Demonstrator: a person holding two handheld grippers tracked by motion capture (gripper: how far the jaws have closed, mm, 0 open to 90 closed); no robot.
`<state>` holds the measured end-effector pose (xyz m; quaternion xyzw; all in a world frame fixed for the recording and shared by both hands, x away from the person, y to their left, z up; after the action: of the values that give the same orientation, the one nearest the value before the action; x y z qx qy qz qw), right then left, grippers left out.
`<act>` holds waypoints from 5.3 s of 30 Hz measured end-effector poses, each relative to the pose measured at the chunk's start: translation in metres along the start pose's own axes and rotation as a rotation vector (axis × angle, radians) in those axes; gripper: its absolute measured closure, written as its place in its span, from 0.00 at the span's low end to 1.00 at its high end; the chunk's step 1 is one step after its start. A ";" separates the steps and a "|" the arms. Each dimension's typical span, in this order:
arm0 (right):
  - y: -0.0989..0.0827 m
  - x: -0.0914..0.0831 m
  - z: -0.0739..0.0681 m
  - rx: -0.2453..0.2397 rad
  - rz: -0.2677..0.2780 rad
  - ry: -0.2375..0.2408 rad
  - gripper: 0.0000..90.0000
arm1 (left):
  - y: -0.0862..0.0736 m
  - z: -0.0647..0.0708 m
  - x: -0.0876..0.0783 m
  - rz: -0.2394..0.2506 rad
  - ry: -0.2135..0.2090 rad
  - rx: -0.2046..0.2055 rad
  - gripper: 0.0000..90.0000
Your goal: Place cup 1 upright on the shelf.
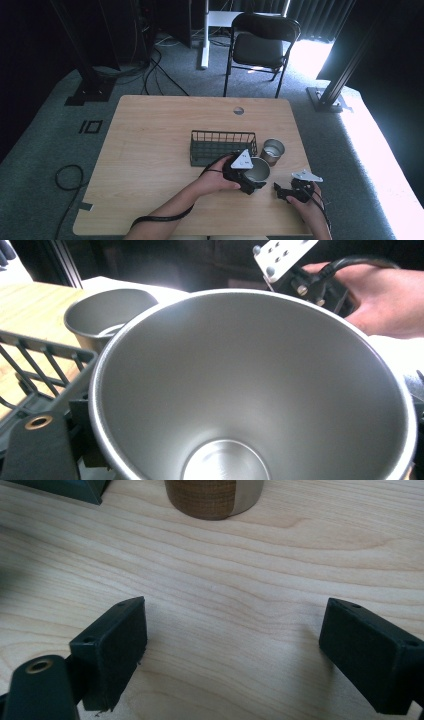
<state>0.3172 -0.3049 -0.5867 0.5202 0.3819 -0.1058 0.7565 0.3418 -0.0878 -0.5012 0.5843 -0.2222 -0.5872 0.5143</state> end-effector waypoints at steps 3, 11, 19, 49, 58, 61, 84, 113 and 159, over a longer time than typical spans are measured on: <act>0.000 0.000 0.000 0.000 0.000 0.000 0.13 | 0.005 0.002 -0.004 0.006 0.001 0.007 0.15; 0.000 0.000 0.000 -0.001 -0.001 0.000 0.13 | 0.021 0.007 -0.017 0.030 0.000 0.003 0.15; 0.000 0.000 0.000 -0.001 0.000 0.000 0.13 | 0.038 0.005 -0.033 0.059 0.006 -0.001 0.15; 0.000 0.000 0.000 -0.001 0.000 0.000 0.13 | 0.071 -0.045 -0.101 0.186 0.224 -0.099 0.15; 0.000 0.000 0.000 0.000 0.000 0.000 0.13 | 0.069 -0.065 -0.115 0.218 0.305 -0.126 0.15; 0.000 0.000 0.000 0.000 0.000 0.000 0.13 | 0.067 -0.073 -0.119 0.232 0.335 -0.149 0.15; 0.000 0.000 0.000 -0.001 -0.001 0.000 0.13 | 0.028 -0.123 -0.124 0.295 0.519 -0.309 0.15; 0.000 0.000 0.000 0.000 -0.001 0.000 0.13 | -0.008 -0.134 -0.103 0.278 0.541 -0.325 0.15; 0.000 0.000 0.000 -0.001 0.000 0.000 0.13 | -0.025 -0.114 -0.144 0.174 0.519 -0.295 0.03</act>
<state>0.3172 -0.3049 -0.5867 0.5196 0.3822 -0.1057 0.7568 0.4067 0.0849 -0.4820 0.6125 -0.0451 -0.3980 0.6815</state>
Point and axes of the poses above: each handheld gripper's, and its own axes: x roughly forward along the jaws, y roughly out of its top, z roughly to its right, the point moved 4 cm from there along x, roughly forward along the jaws, and after that the axes turned 14 degrees about -x, right-handed, at the moved point
